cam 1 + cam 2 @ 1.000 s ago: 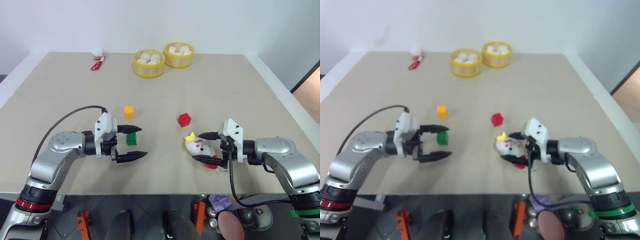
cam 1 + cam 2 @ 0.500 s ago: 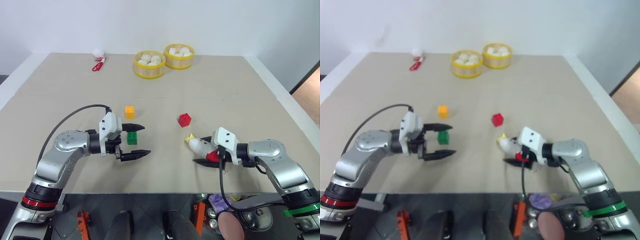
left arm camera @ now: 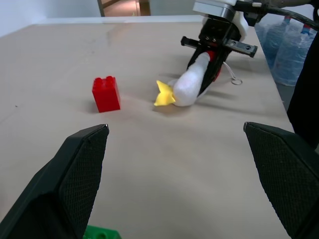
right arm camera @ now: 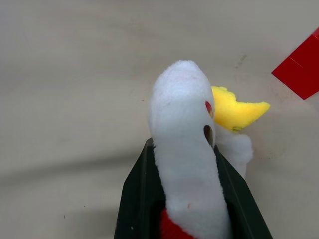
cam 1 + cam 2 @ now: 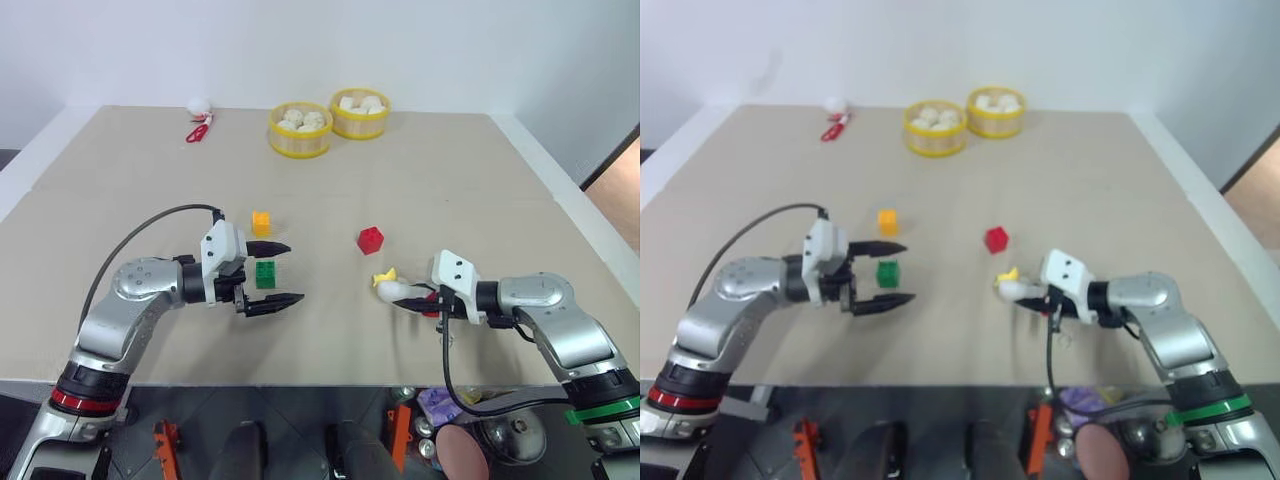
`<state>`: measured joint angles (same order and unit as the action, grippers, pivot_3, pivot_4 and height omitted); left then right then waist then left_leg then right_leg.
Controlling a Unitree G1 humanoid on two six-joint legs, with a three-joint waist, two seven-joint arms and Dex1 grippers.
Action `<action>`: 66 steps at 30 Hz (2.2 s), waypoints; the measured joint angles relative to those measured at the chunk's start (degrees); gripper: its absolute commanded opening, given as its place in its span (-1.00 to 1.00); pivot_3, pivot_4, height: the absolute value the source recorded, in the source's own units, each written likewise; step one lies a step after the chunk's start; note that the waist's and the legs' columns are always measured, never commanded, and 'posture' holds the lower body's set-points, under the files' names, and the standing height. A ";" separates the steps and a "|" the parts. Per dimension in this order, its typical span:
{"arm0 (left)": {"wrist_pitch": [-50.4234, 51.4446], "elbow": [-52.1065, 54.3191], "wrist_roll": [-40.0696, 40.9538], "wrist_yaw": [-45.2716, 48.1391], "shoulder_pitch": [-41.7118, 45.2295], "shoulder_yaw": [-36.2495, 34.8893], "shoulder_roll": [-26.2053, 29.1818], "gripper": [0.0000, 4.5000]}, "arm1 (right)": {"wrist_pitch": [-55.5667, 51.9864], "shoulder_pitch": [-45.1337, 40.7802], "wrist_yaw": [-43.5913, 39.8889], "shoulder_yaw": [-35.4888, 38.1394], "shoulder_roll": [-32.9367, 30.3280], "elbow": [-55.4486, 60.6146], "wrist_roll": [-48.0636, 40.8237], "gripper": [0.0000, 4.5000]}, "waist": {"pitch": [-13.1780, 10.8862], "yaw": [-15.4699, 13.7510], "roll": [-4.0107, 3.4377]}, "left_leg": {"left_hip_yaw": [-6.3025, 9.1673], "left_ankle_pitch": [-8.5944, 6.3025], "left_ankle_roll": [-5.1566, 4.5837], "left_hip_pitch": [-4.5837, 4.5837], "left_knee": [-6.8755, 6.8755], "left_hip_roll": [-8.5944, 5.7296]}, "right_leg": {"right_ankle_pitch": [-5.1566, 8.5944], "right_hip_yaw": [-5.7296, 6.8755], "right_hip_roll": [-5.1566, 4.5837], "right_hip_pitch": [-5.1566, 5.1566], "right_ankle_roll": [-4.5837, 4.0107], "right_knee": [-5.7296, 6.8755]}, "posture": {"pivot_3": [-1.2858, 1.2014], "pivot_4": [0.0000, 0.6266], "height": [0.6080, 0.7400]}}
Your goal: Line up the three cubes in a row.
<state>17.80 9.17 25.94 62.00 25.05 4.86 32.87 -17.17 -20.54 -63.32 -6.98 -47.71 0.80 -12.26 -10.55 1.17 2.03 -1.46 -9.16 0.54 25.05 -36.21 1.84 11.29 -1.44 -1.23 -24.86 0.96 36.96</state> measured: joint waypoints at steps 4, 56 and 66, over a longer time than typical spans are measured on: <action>-1.20 -2.48 -1.00 1.14 3.00 1.33 -1.48 1.00 | -1.97 -2.03 0.82 1.56 0.84 -3.57 -1.95 -0.94 | -0.01 -0.01 -0.01 | -0.04 0.00 0.00 0.04 -0.08 -0.05 | -0.05 -0.03 -0.06 0.01 0.08 0.00 | 0.03 -0.52 1.00; -2.30 -7.66 -1.10 1.41 4.63 0.47 -4.64 1.00 | -1.38 -8.74 26.38 9.72 14.79 -11.68 2.25 0.99 | -0.05 1.33 -0.12 | -0.53 0.07 -0.21 0.06 -0.01 -0.07 | -0.38 -0.96 0.14 -0.25 0.55 0.07 | 0.03 -0.52 1.00; -4.11 -7.95 -2.54 2.10 4.03 0.73 -4.52 1.00 | -10.76 1.08 27.13 6.63 17.20 4.46 -0.47 0.99 | -0.04 1.42 -0.10 | -0.56 0.11 -0.27 -0.03 -0.11 -0.03 | -0.54 -0.98 0.19 -0.25 0.37 0.06 | 0.03 -0.52 1.00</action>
<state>13.69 1.21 23.40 64.10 29.08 5.59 28.35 -27.93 -19.46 -36.19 -0.35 -30.50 5.26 -12.73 -10.59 2.59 1.93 -2.02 -9.05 0.27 25.02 -36.31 1.81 10.75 -2.42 -1.04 -25.11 1.33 37.03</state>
